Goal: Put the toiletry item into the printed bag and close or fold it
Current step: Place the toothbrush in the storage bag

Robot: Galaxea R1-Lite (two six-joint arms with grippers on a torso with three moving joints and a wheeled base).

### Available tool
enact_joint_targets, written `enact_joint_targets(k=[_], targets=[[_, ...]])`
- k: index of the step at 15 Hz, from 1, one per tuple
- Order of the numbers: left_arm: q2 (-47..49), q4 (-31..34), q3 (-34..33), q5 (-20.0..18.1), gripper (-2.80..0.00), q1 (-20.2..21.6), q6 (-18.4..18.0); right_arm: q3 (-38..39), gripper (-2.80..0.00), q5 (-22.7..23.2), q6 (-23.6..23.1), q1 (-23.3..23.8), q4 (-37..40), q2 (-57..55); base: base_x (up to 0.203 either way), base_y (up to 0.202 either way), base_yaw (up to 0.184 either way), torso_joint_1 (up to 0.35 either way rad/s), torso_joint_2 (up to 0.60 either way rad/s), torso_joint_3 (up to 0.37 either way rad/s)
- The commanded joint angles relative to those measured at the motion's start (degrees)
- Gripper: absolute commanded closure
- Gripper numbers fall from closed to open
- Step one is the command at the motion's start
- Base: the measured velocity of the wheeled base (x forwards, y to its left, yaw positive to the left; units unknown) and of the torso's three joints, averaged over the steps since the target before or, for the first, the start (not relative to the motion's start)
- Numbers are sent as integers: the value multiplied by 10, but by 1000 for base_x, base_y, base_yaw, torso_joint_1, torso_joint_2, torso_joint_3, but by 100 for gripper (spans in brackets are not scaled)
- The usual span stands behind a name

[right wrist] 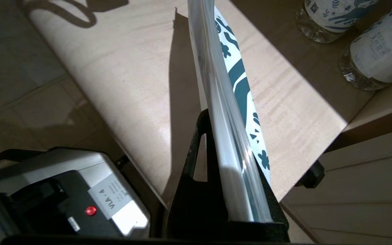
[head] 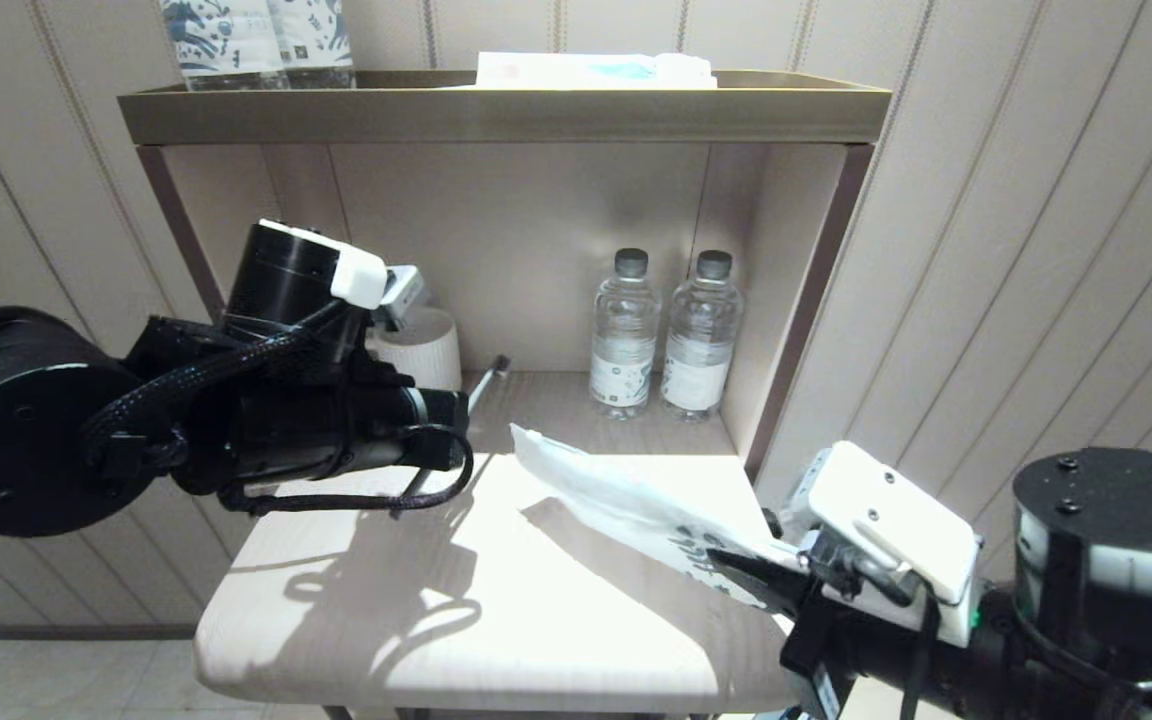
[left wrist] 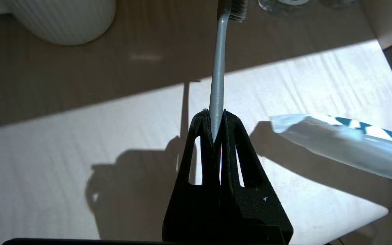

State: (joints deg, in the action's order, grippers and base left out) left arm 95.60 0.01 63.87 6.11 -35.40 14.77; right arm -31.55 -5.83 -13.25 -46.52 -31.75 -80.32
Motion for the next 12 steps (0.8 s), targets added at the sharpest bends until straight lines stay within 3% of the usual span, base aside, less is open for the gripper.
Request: enact_joint_targets(k=[1, 4, 5, 7, 12], targets=[[-4, 0, -15, 0, 0, 11, 2, -31, 0, 10, 22, -1, 68, 51, 0, 0, 0, 0, 0, 0], [11, -17, -58, -1, 0, 11, 1, -68, 0, 32, 47, -1, 160, 85, 0, 0, 0, 0, 0, 0], [18, -37, -68, -10, -280, 11, 1, -70, 0, 41, 48, 0, 163, 87, 0, 0, 0, 0, 0, 0], [22, -54, -76, -32, -280, 11, -4, -70, 0, 46, 48, 2, 164, 86, 0, 0, 0, 0, 0, 0], [24, -61, -68, -33, -280, 15, -12, -68, 0, 63, 47, 2, 164, 84, 0, 0, 0, 0, 0, 0]])
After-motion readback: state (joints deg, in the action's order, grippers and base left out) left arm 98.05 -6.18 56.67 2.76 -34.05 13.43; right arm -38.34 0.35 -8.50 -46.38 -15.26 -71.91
